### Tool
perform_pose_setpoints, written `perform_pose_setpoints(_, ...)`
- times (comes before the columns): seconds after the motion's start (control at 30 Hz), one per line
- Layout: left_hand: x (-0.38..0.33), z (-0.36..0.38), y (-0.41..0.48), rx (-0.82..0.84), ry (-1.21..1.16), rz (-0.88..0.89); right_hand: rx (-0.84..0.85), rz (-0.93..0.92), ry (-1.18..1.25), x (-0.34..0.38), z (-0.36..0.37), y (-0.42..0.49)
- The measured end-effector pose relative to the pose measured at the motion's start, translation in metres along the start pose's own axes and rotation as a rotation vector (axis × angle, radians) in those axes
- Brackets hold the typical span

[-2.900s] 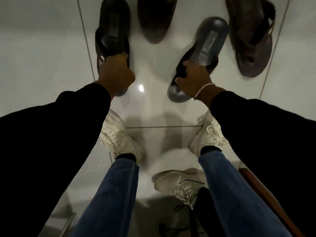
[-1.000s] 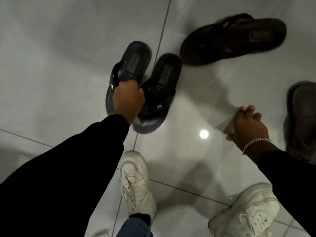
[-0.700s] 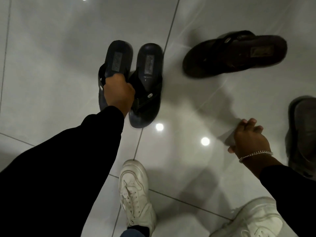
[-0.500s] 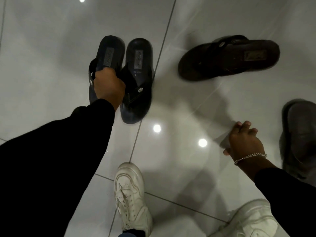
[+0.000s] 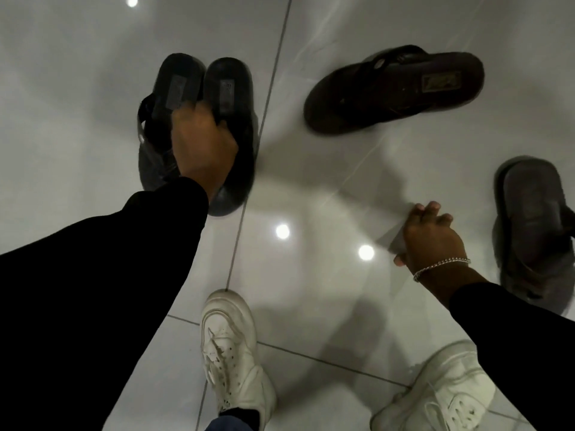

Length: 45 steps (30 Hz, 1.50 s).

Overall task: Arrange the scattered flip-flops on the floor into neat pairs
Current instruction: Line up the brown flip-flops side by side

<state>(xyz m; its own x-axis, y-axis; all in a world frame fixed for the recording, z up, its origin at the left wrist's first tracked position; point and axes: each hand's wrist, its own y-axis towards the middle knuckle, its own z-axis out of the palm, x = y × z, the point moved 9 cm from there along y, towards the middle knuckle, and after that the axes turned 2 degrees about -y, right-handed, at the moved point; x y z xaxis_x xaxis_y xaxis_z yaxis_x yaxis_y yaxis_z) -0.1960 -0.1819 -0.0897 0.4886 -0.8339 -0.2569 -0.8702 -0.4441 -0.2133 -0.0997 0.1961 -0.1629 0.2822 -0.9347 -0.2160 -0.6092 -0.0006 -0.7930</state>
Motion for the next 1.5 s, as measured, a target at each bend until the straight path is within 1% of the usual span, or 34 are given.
perform_pose_setpoints(0.1,-0.067,0.023,-0.01,0.07,-0.073,0.223,-0.033,-0.014,0.091,-0.004,-0.001,-0.003)
perform_pose_setpoints(0.17,-0.116,0.043,-0.021,0.175,-0.159,0.357,-0.118,-0.038,0.184,-0.013,-0.008,-0.005)
perform_pose_setpoints(0.2,-0.139,0.055,-0.026,0.235,-0.173,0.404,-0.187,-0.041,0.24,-0.023,-0.013,-0.006)
perform_pose_setpoints(0.27,-0.173,0.083,-0.032,0.347,-0.105,0.452,-0.335,-0.01,0.338,-0.05,-0.025,-0.01)
perform_pose_setpoints(0.33,-0.195,0.113,-0.035,0.483,-0.001,0.448,-0.454,0.083,0.329,-0.089,-0.027,-0.02)
perform_pose_setpoints(0.37,-0.198,0.123,-0.036,0.537,0.02,0.408,-0.481,0.139,0.297,-0.109,-0.021,-0.025)
perform_pose_setpoints(0.4,-0.2,0.129,-0.037,0.552,0.021,0.37,-0.471,0.201,0.27,-0.128,-0.012,-0.031)
perform_pose_setpoints(0.43,-0.2,0.129,-0.037,0.518,0.007,0.358,-0.429,0.264,0.253,-0.144,-0.001,-0.035)
perform_pose_setpoints(0.5,-0.207,0.121,-0.05,0.411,-0.026,0.423,-0.312,0.364,0.229,-0.173,0.024,-0.045)
perform_pose_setpoints(0.53,-0.21,0.118,-0.062,0.386,-0.054,0.463,-0.272,0.376,0.216,-0.179,0.032,-0.048)
perform_pose_setpoints(0.6,-0.214,0.12,-0.091,0.397,-0.09,0.502,-0.248,0.348,0.217,-0.181,0.038,-0.049)
perform_pose_setpoints(0.73,-0.225,0.134,-0.144,0.47,-0.175,0.454,-0.307,0.28,0.423,-0.17,0.023,-0.036)
perform_pose_setpoints(0.87,-0.243,0.145,-0.197,0.536,-0.287,0.46,-0.401,0.233,0.68,-0.153,-0.006,-0.022)
perform_pose_setpoints(0.93,-0.246,0.15,-0.213,0.572,-0.291,0.445,-0.438,0.266,0.736,-0.149,-0.017,-0.016)
perform_pose_setpoints(1.07,-0.253,0.145,-0.229,0.635,-0.352,0.456,-0.417,0.453,0.896,-0.155,-0.018,-0.011)
perform_pose_setpoints(1.13,-0.253,0.135,-0.226,0.604,-0.421,0.448,-0.407,0.479,0.889,-0.156,-0.019,-0.014)
perform_pose_setpoints(1.17,-0.25,0.132,-0.22,0.554,-0.423,0.438,-0.401,0.473,0.854,-0.154,-0.021,-0.016)
perform_pose_setpoints(1.23,-0.243,0.13,-0.201,0.444,-0.346,0.428,-0.386,0.483,0.813,-0.156,-0.02,-0.016)
perform_pose_setpoints(1.3,-0.234,0.134,-0.183,0.396,-0.235,0.417,-0.362,0.535,0.839,-0.163,-0.015,-0.015)
perform_pose_setpoints(1.37,-0.235,0.144,-0.177,0.445,-0.168,0.429,-0.353,0.586,0.855,-0.175,-0.009,-0.014)
perform_pose_setpoints(1.5,-0.264,0.169,-0.189,0.593,-0.081,0.592,-0.342,0.614,0.84,-0.202,0.002,-0.014)
